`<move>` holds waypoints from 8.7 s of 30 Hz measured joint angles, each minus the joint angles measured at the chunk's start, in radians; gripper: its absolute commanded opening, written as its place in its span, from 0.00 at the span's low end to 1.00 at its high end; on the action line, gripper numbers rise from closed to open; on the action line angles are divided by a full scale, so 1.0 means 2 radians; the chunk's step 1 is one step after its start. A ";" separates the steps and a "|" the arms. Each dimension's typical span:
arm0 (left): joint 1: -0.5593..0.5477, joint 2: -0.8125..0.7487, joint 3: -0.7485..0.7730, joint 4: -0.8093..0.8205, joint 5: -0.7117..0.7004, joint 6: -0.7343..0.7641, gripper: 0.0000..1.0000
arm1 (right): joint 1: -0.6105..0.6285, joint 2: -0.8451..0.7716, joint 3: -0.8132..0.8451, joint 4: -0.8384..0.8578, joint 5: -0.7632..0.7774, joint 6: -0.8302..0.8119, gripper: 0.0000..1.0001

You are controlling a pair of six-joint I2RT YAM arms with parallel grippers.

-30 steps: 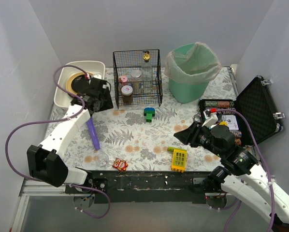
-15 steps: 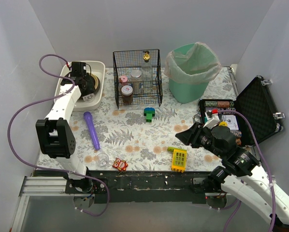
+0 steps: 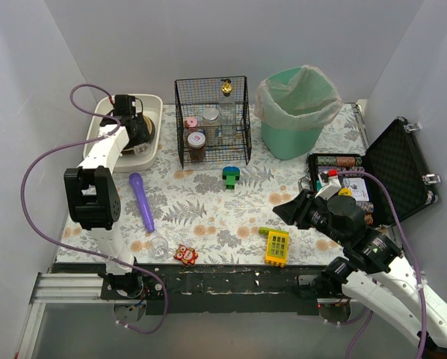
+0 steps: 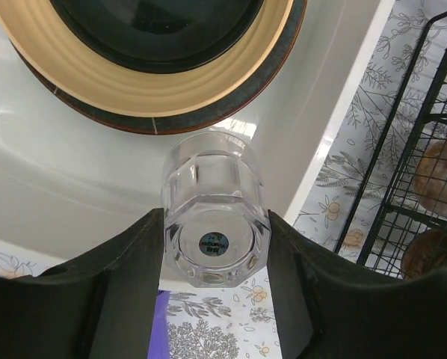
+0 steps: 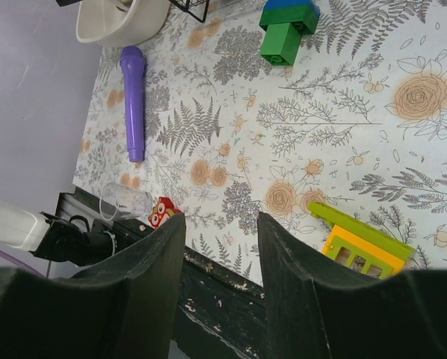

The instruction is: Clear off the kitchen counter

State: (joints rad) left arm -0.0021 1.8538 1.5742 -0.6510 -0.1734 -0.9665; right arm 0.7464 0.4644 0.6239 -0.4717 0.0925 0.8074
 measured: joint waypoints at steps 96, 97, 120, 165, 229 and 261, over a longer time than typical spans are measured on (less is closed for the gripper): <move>-0.074 -0.427 -0.329 -0.108 0.079 -0.175 0.98 | 0.204 0.443 0.176 0.138 -0.044 -0.035 0.56; -0.074 -0.427 -0.329 -0.109 0.079 -0.175 0.98 | 0.213 0.467 0.193 0.148 -0.045 -0.034 0.56; -0.074 -0.460 -0.339 -0.131 0.081 -0.166 0.98 | 0.272 0.685 0.323 0.231 -0.070 0.031 0.54; -0.074 -0.528 -0.322 0.074 0.360 -0.286 0.98 | 0.092 0.379 0.028 0.500 -0.149 0.179 0.01; -0.121 -0.510 -0.326 0.227 0.554 -0.353 0.43 | 0.041 0.426 -0.002 0.789 -0.218 0.382 0.01; -0.089 -0.431 -0.198 -0.052 0.138 -0.171 0.00 | -0.046 0.112 0.027 0.243 -0.086 0.087 0.60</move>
State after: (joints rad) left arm -0.1806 0.9924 1.1774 -0.7559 0.1024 -1.3075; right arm 0.6552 0.6884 0.6769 0.0151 -0.0803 0.9806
